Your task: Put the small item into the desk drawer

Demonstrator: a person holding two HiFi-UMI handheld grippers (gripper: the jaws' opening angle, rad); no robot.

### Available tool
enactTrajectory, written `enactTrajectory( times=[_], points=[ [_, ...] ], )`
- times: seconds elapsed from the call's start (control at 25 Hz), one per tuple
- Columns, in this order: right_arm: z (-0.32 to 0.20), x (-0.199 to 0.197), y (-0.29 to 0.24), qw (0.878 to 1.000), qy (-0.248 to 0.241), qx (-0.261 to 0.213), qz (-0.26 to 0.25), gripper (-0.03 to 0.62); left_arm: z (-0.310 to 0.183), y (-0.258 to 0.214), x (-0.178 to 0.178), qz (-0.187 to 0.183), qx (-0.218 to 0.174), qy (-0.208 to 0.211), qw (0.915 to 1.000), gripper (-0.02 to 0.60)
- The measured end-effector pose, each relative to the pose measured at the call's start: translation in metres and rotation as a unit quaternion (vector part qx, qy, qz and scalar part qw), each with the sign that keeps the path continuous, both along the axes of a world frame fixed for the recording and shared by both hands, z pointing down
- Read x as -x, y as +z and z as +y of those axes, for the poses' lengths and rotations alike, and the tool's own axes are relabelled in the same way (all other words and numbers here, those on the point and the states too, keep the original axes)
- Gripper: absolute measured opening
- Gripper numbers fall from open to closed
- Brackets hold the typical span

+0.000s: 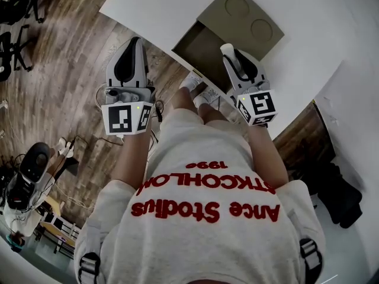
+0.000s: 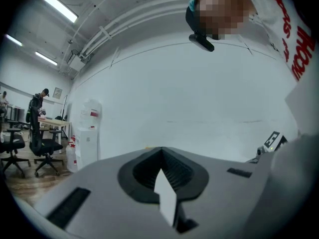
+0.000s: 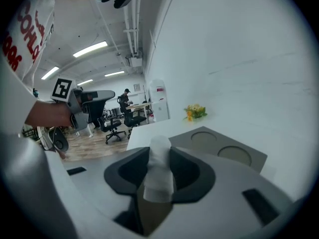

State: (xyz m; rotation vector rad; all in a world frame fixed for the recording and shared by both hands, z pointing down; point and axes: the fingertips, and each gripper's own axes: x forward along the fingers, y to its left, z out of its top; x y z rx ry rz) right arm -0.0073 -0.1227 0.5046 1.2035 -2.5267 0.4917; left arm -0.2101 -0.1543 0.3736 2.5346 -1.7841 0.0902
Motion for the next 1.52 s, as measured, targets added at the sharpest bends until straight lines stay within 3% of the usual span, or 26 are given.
enactTrajectory(
  times=[0.36,0.6,0.96,1.52],
  points=[
    [0.003,0.005,0.034,0.998,-0.015,0.041,0.043,0.140,0.004,0.037,-0.004,-0.010,0.045,0.001,0.9989,0.006],
    [-0.003,0.002,0.028,0.999,-0.005,0.040,0.034,0.137,-0.001,0.038,-0.006,-0.009,0.047,0.002,0.9988,0.006],
    [-0.027,-0.007,-0.027,0.999,0.028,-0.029,0.005,0.026,-0.012,0.017,-0.008,-0.022,0.016,0.008,0.9996,0.006],
    [-0.049,-0.011,-0.133,0.987,0.048,-0.145,-0.041,0.011,-0.016,-0.035,-0.007,-0.014,-0.055,0.016,0.9983,0.006]
  ],
)
